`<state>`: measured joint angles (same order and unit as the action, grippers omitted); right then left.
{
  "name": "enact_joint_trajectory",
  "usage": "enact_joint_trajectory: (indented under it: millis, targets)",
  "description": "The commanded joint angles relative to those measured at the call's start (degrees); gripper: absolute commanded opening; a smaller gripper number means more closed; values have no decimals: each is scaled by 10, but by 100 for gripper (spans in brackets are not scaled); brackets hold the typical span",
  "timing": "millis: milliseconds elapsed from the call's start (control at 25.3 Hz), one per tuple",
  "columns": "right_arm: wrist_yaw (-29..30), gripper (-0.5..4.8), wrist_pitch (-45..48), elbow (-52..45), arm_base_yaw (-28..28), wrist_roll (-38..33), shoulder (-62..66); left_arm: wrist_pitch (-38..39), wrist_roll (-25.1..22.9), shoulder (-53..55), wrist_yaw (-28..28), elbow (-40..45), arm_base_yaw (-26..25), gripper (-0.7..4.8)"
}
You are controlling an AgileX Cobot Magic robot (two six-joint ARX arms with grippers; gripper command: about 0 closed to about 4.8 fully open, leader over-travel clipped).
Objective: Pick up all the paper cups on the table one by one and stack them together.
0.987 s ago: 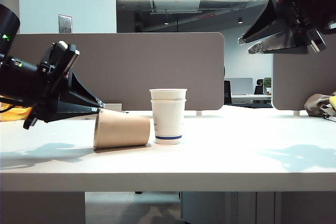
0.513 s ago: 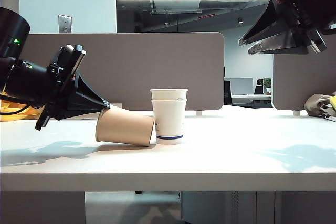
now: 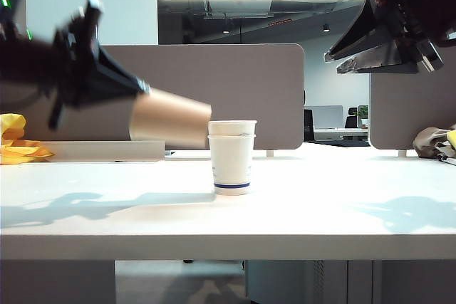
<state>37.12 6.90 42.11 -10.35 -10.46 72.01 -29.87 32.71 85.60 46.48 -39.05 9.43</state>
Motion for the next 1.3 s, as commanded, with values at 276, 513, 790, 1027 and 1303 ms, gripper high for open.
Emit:
enact_joint_trajectory:
  millis: [276,513,790,1027,1303]
  targets:
    - [27,144,-5,2,0,0,-4,435,-160,-146,-92,-182,0,-6]
    - [27,144,-15,2,-1,0,-4,650,-221,-130,-169,-374,10,-6]
    - [27,144,-20,2,-1,-1,-4,838,-272,-39,-229,-580,66,-6]
    - [29,144,-24,2,-1,-1,-4,953,-282,91,-277,-747,134,-6]
    - [31,144,-50,2,-1,0,-4,1018,-282,178,-287,-868,154,-6]
